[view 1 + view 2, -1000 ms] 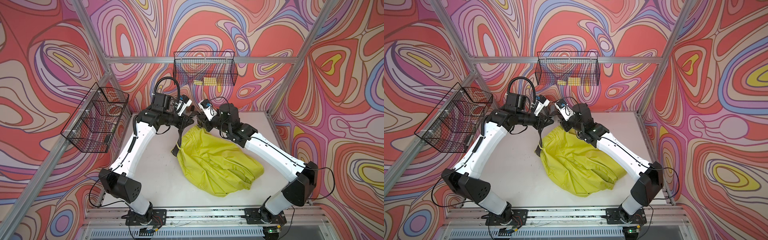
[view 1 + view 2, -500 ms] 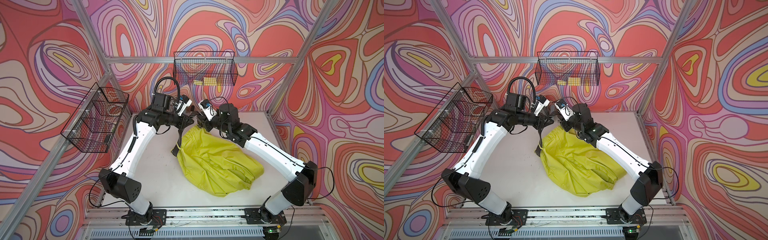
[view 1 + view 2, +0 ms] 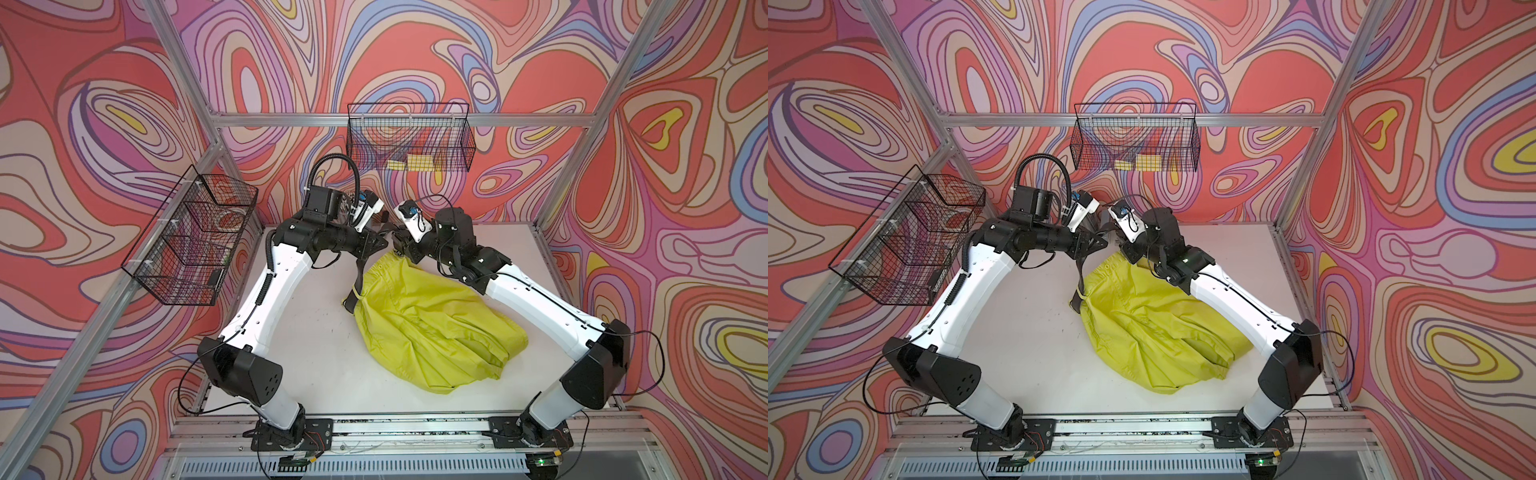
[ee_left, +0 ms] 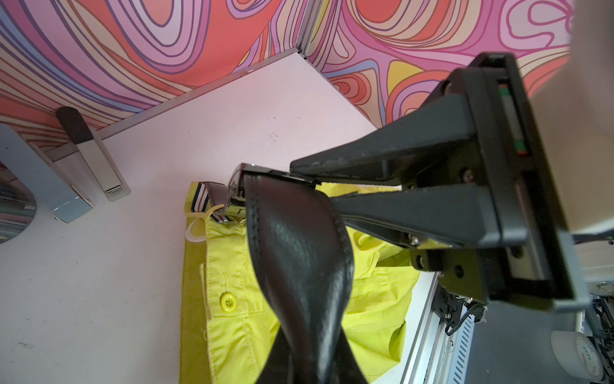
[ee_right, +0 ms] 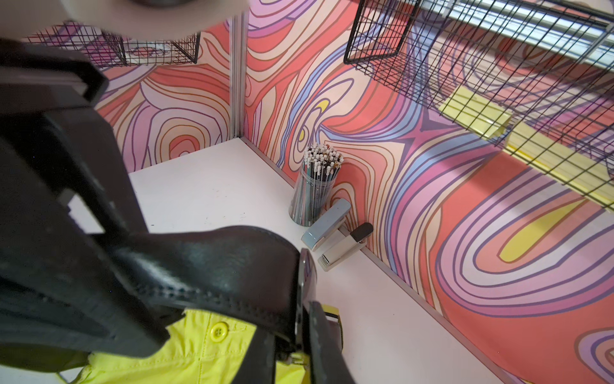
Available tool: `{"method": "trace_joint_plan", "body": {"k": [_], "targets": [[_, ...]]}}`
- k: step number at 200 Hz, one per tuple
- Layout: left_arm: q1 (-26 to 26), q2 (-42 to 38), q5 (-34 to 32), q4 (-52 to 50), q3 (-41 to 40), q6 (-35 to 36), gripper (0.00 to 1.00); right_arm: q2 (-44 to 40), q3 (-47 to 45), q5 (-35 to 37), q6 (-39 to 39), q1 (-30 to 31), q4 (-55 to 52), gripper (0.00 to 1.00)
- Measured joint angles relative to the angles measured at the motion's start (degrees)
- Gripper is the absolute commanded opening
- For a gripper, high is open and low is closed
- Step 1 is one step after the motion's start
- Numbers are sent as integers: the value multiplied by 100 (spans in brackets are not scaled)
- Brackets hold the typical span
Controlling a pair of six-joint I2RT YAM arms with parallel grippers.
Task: Remove the belt from the trousers
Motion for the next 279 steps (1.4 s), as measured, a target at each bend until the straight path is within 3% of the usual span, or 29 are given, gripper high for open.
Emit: {"method": "trace_joint_plan", "body": {"k": [49,64,93,193,219,245,279], "targets": [[0,0,0,-2,0,0,0,0,0,-4,2,0,0,23],[0,0,2,-4,0,4,0,0,2,-4,-2,0,0,29],[0,0,7,-31,0,7,0,0,0,-20,20,0,2,29],[-2,0,7,-35,0,4,0,0,0,-9,9,0,4,5],[-2,0,7,-39,0,4,0,0,-2,-7,7,0,0,3],[0,0,4,-59,0,7,0,0,-2,-2,0,4,-7,27],[0,0,7,-85,0,4,0,-15,-37,20,4,4,-42,29]]}}
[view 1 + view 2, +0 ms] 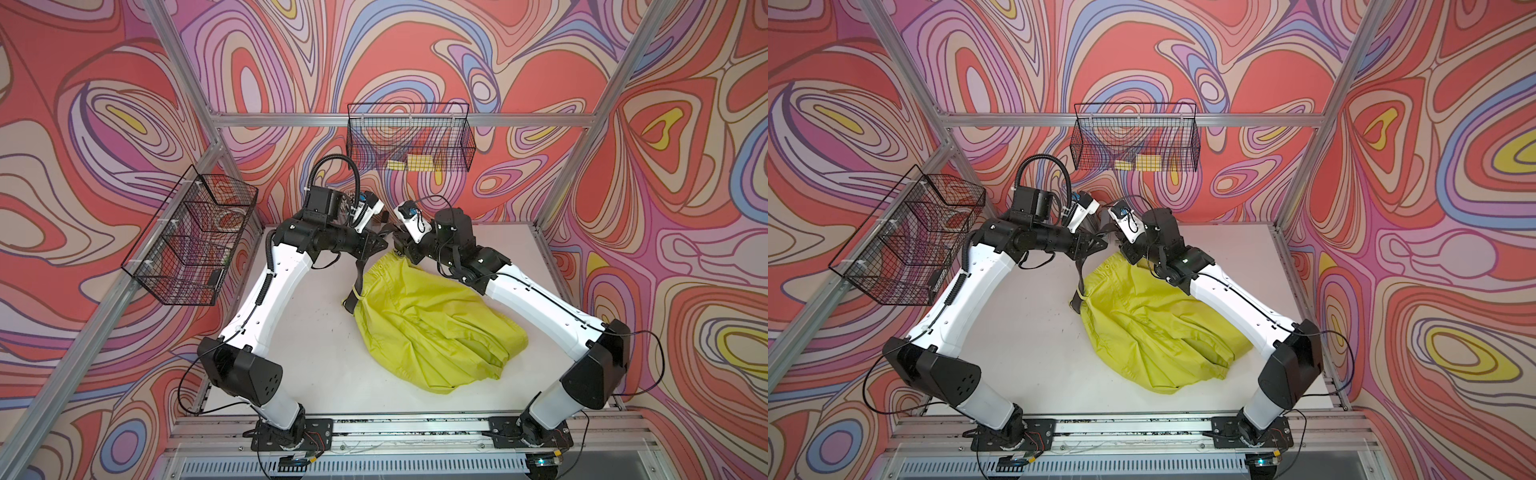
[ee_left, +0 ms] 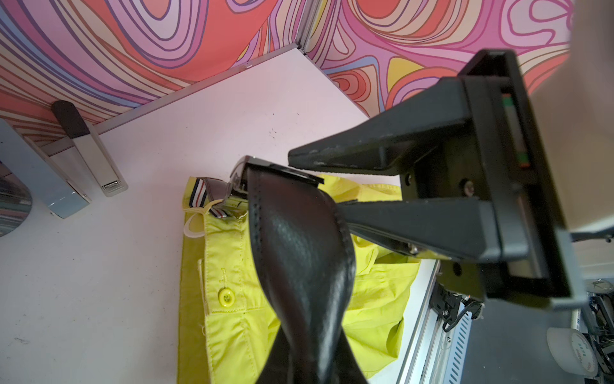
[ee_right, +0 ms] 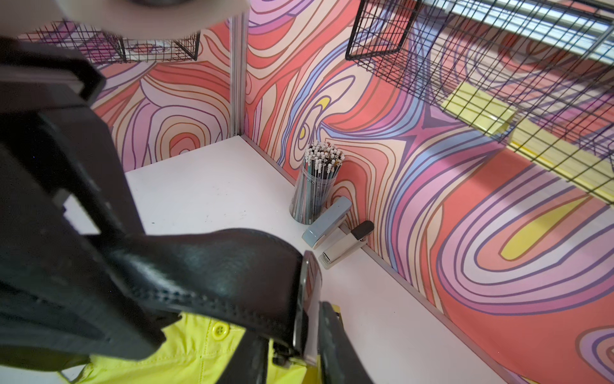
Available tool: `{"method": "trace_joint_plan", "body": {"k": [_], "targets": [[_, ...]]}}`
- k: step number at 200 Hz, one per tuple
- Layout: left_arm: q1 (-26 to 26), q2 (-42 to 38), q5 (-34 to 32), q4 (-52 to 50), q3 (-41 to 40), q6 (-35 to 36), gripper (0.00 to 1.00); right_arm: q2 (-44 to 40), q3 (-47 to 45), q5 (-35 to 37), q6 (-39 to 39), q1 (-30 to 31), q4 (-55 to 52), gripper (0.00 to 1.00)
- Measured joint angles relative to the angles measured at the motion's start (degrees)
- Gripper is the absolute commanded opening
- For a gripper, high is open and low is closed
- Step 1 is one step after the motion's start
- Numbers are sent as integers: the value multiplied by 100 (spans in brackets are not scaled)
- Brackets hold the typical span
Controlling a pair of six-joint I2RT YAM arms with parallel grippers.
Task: Remove the belt from the trousers
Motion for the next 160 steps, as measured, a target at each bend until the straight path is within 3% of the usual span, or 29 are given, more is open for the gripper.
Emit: {"method": "trace_joint_plan", "body": {"k": [112,160], "targets": [[0,0,0,-33,0,2,0,-63,-24,-2,17,0,44,25],[0,0,2,-28,0,2,0,-63,-24,-39,7,20,46,5]]}}
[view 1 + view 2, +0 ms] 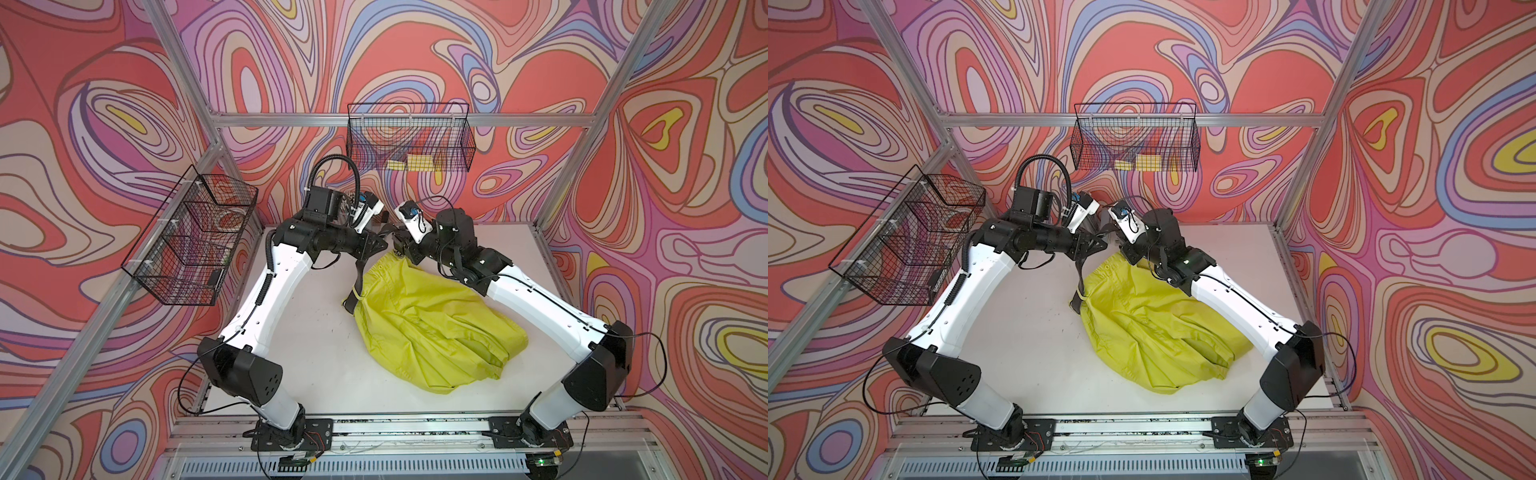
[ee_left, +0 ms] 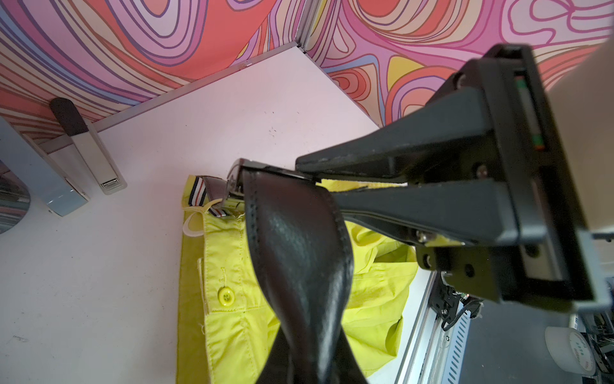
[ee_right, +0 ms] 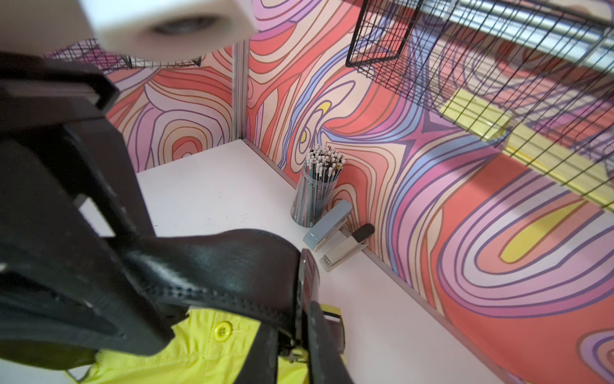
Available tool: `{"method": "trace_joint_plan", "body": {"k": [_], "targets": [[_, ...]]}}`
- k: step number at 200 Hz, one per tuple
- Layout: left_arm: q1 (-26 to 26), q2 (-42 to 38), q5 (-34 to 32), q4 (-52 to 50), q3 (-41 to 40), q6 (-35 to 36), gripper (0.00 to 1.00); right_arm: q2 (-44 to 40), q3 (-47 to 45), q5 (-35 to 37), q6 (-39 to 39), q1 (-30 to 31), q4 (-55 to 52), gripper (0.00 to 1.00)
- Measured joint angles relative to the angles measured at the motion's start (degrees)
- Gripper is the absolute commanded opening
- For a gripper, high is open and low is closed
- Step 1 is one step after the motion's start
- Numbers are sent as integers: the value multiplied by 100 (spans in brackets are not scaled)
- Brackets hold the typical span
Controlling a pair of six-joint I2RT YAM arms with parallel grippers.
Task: Remove the belt from the trousers
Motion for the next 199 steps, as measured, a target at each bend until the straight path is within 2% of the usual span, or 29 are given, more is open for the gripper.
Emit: {"method": "trace_joint_plan", "body": {"k": [49,93,140,173,199], "targets": [[0,2,-2,-50,76,-22,0,4,-2,-13,-33,11,4,4],[11,2,-4,-160,304,-254,0,2,-201,-50,17,52,415,15],[155,-138,221,-74,459,-579,0,232,-341,-31,190,-15,752,16],[282,-455,299,411,-61,-817,0,247,-496,-223,365,-76,1141,17],[382,-809,442,957,-651,-1067,0,280,-601,-446,501,-114,1316,23]]}}
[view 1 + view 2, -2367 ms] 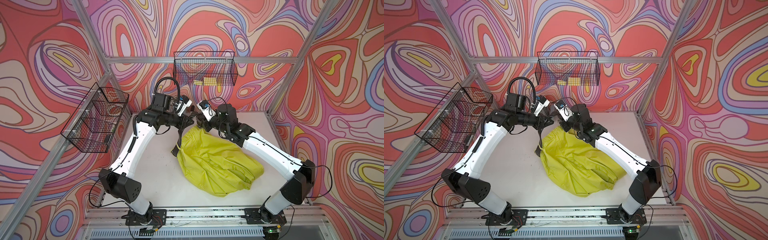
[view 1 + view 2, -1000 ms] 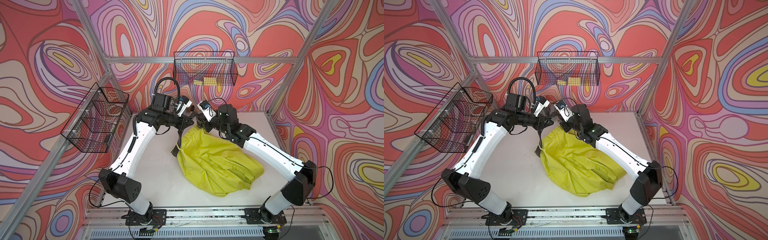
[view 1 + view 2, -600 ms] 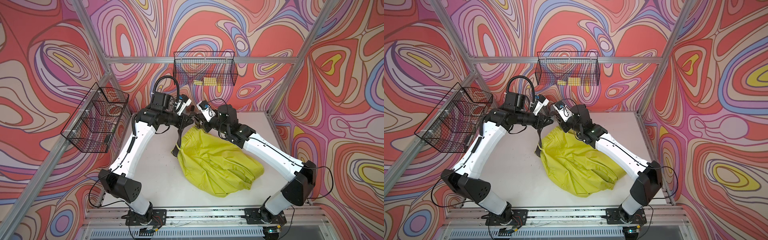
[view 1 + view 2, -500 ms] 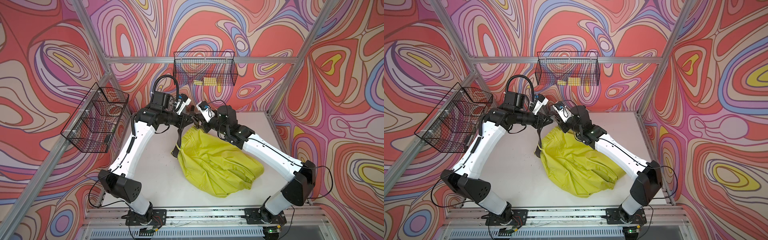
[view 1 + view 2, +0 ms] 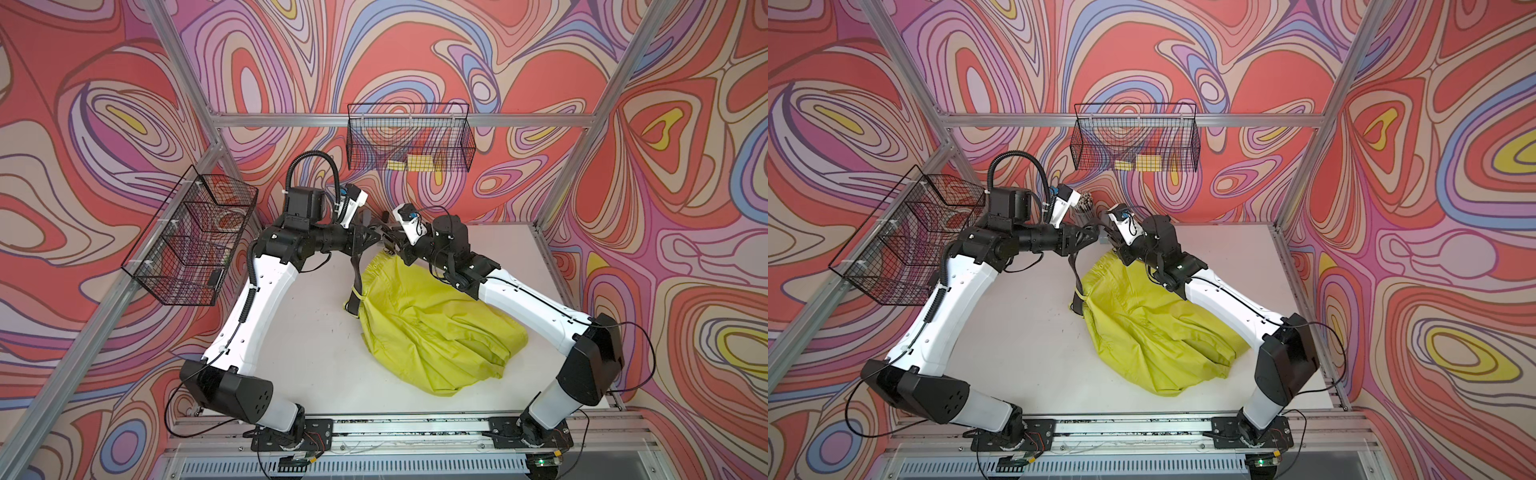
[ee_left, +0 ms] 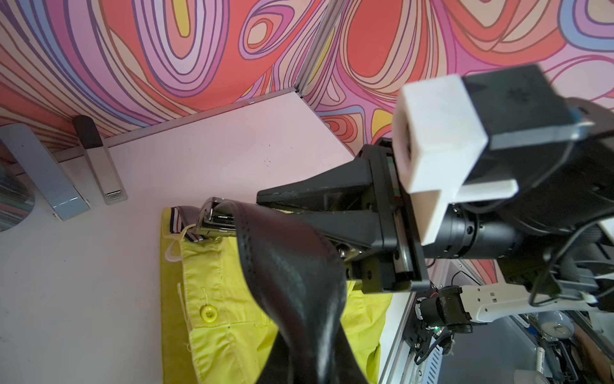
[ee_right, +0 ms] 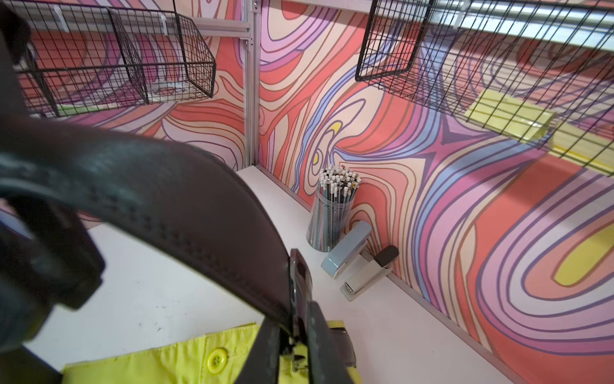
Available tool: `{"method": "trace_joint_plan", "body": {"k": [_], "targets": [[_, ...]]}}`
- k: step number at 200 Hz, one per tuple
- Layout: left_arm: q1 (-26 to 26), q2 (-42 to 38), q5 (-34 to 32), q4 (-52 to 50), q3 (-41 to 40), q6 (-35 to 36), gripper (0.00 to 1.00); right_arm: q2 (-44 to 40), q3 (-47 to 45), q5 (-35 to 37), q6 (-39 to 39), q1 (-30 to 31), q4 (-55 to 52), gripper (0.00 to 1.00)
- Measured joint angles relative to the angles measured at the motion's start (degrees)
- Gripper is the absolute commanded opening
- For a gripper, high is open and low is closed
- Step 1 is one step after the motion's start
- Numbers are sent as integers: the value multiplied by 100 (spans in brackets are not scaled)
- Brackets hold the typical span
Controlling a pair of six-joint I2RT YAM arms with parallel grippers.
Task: Remove the belt from the trousers
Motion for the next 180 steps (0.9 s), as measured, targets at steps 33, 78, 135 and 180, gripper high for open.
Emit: {"method": "trace_joint_plan", "body": {"k": [33,78,135,180], "targets": [[61,-83,181,422,-181,-302,0,142,0,-186,63,-59,146,16],[79,-83,262,501,-199,-448,0,214,-4,-269,96,-68,293,7],[76,-83,297,492,-232,-350,1,26,-199,-402,96,-107,319,0],[68,-286,243,776,-1054,629,50,-243,-116,291,177,-105,-813,0]]}}
